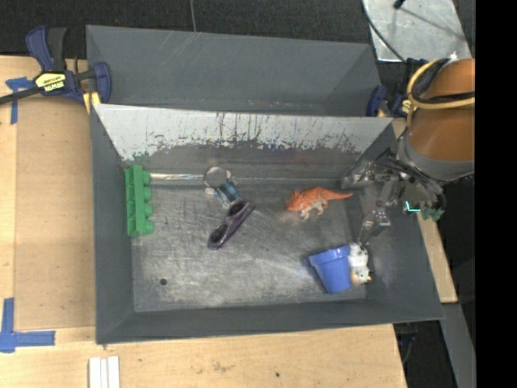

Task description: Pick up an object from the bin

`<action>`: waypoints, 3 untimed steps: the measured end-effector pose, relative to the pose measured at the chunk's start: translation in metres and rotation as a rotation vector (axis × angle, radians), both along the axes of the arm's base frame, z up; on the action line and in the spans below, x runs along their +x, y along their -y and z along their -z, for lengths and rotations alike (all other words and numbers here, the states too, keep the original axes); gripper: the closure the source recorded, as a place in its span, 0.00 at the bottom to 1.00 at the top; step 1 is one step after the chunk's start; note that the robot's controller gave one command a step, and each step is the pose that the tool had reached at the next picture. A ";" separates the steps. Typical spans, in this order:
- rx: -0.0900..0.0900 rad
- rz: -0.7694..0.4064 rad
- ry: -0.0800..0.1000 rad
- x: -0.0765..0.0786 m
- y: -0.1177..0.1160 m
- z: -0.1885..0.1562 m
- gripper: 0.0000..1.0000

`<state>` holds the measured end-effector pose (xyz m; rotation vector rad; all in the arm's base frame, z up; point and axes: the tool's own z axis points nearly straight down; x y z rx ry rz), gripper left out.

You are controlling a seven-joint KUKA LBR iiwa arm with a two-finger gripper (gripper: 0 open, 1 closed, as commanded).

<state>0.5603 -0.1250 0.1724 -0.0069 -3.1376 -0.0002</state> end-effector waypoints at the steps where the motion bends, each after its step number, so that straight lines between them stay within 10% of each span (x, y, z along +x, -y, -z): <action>1: -0.001 -0.003 0.006 0.001 -0.001 -0.004 0.00; 3: 0.000 -0.539 0.005 -0.057 0.000 0.038 0.00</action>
Offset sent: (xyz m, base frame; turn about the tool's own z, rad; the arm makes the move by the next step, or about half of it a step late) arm -0.0598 0.0007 -0.0414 -0.2424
